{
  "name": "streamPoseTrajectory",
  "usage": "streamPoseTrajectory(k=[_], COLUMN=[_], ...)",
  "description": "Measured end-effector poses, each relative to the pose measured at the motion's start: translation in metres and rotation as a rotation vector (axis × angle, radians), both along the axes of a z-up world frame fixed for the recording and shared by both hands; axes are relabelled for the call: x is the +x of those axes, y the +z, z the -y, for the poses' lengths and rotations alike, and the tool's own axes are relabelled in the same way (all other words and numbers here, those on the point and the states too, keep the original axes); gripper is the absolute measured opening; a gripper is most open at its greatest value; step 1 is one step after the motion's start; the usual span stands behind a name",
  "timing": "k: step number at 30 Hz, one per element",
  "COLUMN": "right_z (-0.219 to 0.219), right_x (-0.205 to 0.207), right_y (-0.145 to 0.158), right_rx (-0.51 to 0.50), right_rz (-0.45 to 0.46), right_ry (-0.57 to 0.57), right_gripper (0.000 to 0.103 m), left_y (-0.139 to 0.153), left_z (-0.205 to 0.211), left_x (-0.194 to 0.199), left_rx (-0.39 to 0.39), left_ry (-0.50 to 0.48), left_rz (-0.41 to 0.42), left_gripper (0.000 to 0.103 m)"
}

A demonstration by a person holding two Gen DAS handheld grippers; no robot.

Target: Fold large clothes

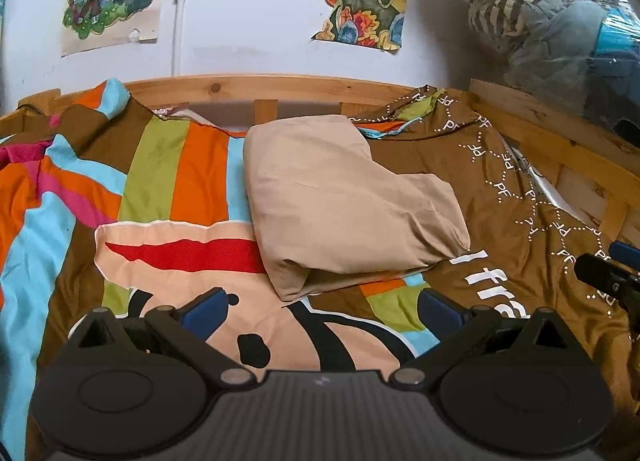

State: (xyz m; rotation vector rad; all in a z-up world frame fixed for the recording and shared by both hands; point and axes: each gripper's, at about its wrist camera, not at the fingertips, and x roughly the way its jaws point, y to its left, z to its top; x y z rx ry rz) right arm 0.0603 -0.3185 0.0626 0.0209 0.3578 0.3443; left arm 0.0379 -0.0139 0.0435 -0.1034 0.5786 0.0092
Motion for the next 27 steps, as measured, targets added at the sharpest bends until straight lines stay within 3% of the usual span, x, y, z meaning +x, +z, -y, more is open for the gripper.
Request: streamPoseTrajectory(k=[27], right_z=[0.0031], right_x=[0.0039], right_y=[-0.0047], right_rx=[0.002], right_rz=[-0.023], right_ry=[-0.015], right_gripper=[0.102], left_y=[0.0031], left_z=[0.0006], left_x=[-0.0018], left_rx=[-0.012], left_ry=[0.025], left_rz=[0.013], left_gripper=[0.102])
